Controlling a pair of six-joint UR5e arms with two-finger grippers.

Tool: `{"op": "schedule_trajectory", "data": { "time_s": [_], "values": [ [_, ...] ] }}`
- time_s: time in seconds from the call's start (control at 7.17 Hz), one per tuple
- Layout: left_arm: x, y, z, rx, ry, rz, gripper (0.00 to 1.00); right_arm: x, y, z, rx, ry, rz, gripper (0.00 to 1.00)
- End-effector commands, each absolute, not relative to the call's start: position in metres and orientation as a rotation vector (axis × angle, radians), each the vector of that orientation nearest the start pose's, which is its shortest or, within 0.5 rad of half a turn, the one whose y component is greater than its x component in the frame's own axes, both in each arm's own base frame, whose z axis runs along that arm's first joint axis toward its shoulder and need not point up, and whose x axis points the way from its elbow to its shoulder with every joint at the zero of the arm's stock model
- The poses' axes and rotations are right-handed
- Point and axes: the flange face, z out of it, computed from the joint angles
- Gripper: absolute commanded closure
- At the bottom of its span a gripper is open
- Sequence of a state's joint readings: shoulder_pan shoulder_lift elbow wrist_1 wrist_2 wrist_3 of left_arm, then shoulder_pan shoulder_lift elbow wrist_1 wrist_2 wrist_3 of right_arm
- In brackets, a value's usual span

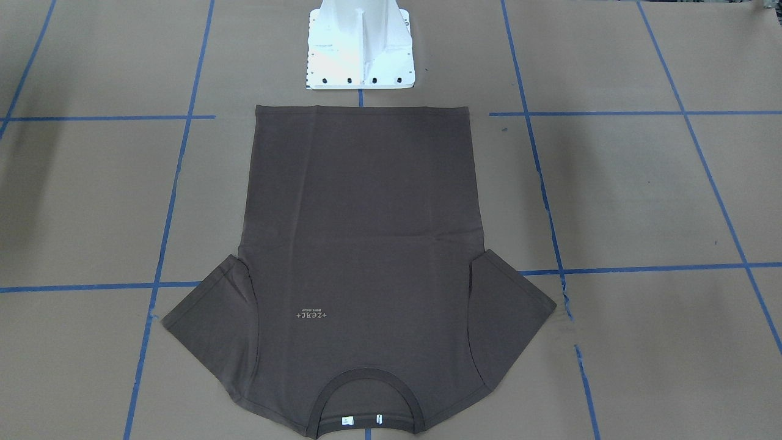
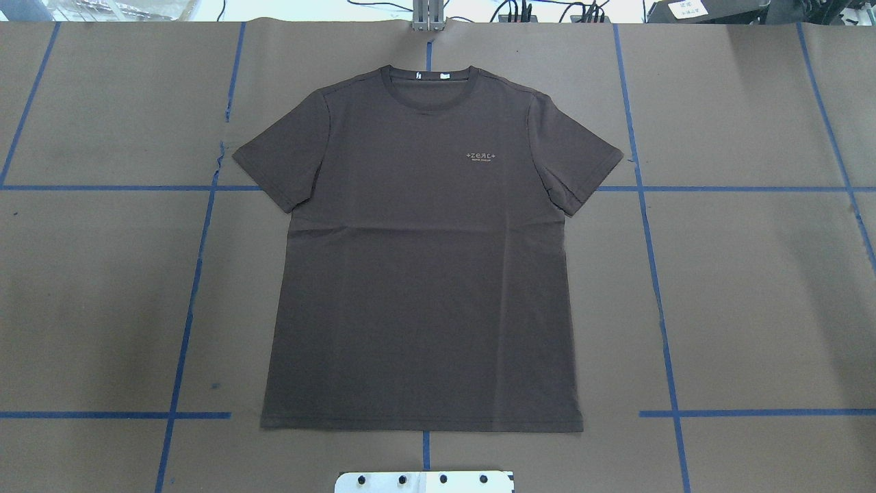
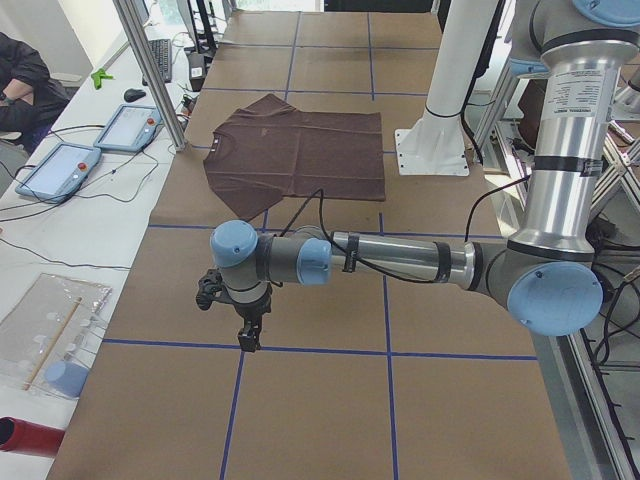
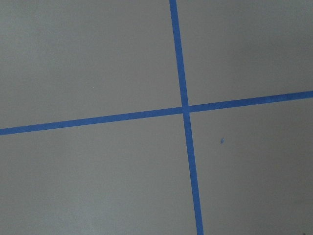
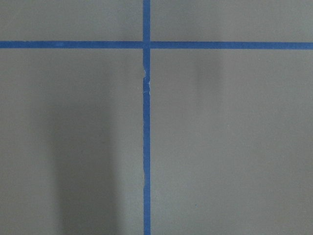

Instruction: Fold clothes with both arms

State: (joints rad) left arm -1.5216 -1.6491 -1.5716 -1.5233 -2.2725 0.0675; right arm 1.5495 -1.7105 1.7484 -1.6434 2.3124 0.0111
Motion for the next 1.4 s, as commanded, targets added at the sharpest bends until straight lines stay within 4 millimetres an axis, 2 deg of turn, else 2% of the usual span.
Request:
{"op": "schedule_trajectory", "data": {
  "time_s": [0.0, 0.14, 0.28, 0.42, 0.56, 0.7, 0.84, 0.98, 1.12, 1.26],
  "values": [
    [-0.043, -0.529, 0.628, 0.037, 0.701, 0.123, 0.00, 0.058, -0.436, 0.639, -0.030, -0.794, 0.006, 0.00],
    [-0.044, -0.530, 0.626, 0.041, 0.701, 0.123, 0.00, 0.058, -0.438, 0.637, -0.029, -0.796, 0.013, 0.00],
    [-0.044, -0.535, 0.620, 0.052, 0.702, 0.125, 0.00, 0.055, -0.464, 0.619, 0.003, -0.790, 0.000, 0.00],
    [-0.043, -0.549, 0.604, 0.093, 0.702, 0.134, 0.00, 0.036, -0.513, 0.635, 0.013, -0.800, -0.041, 0.00],
    [-0.042, -0.559, 0.582, 0.164, 0.711, 0.163, 0.00, -0.004, -0.560, 0.620, 0.113, -0.822, -0.126, 0.00],
    [-0.037, -0.559, 0.568, 0.193, 0.773, 0.177, 0.00, -0.030, -0.595, 0.588, 0.175, -0.829, -0.151, 0.00],
    [-0.030, -0.564, 0.550, 0.273, 0.785, 0.218, 0.00, -0.073, -0.617, 0.569, 0.170, -0.853, -0.193, 0.00],
    [-0.029, -0.562, 0.554, 0.307, 0.786, 0.220, 0.00, -0.122, -0.639, 0.536, 0.152, -0.871, -0.196, 0.00],
    [-0.028, -0.575, 0.533, 0.378, 0.788, 0.226, 0.00, -0.160, -0.674, 0.492, 0.135, -0.885, -0.142, 0.00],
    [-0.027, -0.582, 0.526, 0.374, 0.796, 0.183, 0.00, -0.199, -0.688, 0.452, 0.115, -0.899, -0.095, 0.00]
  ]
}}
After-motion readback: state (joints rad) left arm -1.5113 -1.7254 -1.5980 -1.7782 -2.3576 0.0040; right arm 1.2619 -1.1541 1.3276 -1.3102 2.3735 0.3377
